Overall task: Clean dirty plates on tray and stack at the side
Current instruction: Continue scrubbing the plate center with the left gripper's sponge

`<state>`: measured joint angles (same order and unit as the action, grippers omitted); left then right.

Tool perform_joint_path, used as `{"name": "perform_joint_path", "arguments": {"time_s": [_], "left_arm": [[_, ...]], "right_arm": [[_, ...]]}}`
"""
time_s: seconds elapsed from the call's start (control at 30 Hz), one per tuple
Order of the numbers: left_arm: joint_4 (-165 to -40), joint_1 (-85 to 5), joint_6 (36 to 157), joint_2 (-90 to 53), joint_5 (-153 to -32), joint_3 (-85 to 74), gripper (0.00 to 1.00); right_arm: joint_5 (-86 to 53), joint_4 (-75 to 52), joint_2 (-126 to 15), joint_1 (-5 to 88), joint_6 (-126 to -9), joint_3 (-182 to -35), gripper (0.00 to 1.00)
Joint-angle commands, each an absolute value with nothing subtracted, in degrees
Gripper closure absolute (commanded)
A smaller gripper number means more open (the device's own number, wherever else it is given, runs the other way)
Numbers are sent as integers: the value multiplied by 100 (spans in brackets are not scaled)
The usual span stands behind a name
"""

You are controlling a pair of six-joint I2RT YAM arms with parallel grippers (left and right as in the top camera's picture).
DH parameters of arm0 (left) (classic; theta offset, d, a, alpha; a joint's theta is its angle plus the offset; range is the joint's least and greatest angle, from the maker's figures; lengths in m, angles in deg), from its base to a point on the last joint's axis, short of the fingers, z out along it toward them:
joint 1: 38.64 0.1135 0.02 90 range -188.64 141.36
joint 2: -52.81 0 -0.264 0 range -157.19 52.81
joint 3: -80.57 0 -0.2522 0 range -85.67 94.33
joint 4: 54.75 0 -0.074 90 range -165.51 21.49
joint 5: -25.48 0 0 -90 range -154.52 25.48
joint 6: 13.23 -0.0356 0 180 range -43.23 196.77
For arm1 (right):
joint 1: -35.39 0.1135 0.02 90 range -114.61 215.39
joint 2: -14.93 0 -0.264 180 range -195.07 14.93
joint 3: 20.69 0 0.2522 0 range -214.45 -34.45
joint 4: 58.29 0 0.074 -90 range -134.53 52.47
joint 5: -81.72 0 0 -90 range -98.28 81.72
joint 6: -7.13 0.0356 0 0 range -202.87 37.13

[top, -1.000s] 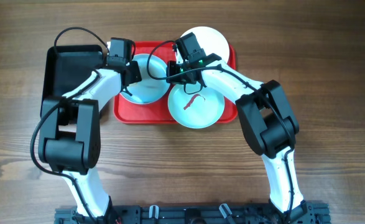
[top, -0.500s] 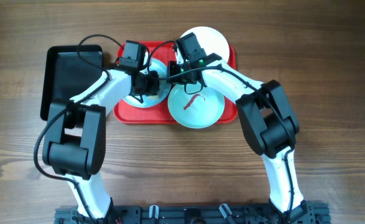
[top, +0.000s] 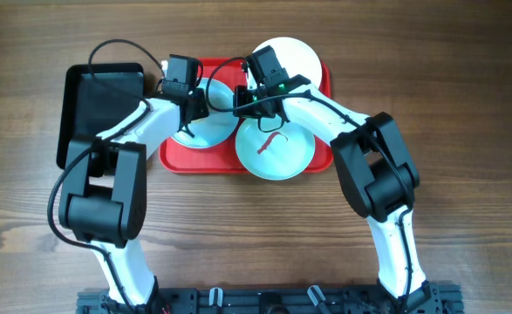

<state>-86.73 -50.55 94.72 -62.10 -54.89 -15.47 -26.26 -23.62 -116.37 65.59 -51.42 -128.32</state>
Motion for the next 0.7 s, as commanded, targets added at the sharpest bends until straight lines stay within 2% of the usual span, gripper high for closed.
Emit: {"name": "perform_joint_path", "arguments": {"time_s": [0.0,0.13,0.3,0.53,0.67], "left_arm": [[-9506,-5013,9872,-6417,-4567,-1718,96],[-10245,-5129,9868,-6404,-5074,-1716,96],[-10680,-5267,9741,-6374,-6523,-1713,96],[-10044,-5262,8777,-6374,-9319,-1709,96],[-9342,-5262,8786,-6374,-9345,-1709,96]], "right_arm": [[-2759,-2393,-11779,6572,-5158,-12891,96],[-2762,-2391,-11779,6572,-5158,-12891,96],[-2762,-2391,-11779,6572,-5158,-12891,96],[-2759,-2391,-11779,6572,-5158,-12891,96],[-2759,-2391,-11779,6572,-5162,-12891,96]]}}
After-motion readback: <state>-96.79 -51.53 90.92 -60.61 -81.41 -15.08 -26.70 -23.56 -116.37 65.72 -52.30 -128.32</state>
